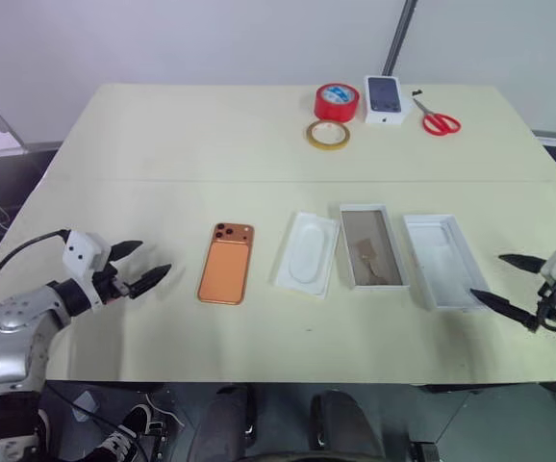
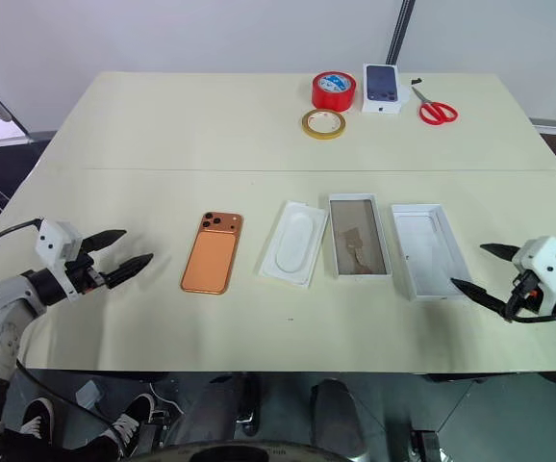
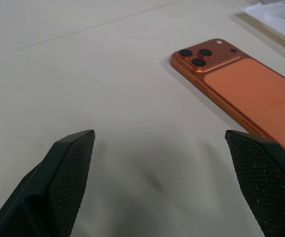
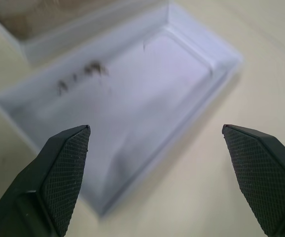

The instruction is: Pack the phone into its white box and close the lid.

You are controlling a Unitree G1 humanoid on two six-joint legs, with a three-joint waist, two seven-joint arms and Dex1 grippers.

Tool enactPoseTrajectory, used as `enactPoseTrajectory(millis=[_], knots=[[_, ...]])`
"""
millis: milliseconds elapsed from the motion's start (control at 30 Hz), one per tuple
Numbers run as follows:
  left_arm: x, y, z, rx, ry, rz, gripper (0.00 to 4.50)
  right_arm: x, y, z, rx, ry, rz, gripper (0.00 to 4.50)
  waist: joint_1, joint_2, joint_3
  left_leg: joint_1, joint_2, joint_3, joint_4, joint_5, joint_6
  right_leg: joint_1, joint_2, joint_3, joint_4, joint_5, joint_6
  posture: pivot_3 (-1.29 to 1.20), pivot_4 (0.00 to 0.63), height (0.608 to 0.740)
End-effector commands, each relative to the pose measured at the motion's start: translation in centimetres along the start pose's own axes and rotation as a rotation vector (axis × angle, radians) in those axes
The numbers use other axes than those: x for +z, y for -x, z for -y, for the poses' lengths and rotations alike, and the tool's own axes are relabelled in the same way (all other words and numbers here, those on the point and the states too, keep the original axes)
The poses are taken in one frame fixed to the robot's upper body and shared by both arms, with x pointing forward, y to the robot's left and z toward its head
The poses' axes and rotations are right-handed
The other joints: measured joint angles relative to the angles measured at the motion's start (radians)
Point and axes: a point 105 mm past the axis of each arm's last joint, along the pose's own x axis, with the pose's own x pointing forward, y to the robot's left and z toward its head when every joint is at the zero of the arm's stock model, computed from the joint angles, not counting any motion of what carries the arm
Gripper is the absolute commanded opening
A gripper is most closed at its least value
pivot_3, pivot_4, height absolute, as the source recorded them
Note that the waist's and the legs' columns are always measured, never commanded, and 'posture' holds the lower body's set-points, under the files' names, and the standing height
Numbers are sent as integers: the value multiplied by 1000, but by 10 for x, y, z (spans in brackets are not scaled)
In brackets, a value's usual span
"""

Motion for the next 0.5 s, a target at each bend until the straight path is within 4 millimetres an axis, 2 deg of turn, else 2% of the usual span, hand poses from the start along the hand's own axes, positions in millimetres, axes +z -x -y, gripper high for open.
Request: enactPoseTrajectory(millis=[33,300,500], knots=[[12,5,-3,11,-47,36,4445,14,15,11,-24,11,24,4484,0,0,0,0,0,0,0,0,0,0,0,0,0,0,0,0,150,728],[14,-1,-2,7,-48,41,4445,15,14,6,-5,5,21,4484,0,1,-1,0,0,0,0,0,0,0,0,0,0,0,0,0,150,728],[17,-5,-5,25,-57,31,4445,24,4,1,8,29,38,4484,2,1,-1,0,0,0,0,0,0,0,0,0,0,0,0,0,150,728]])
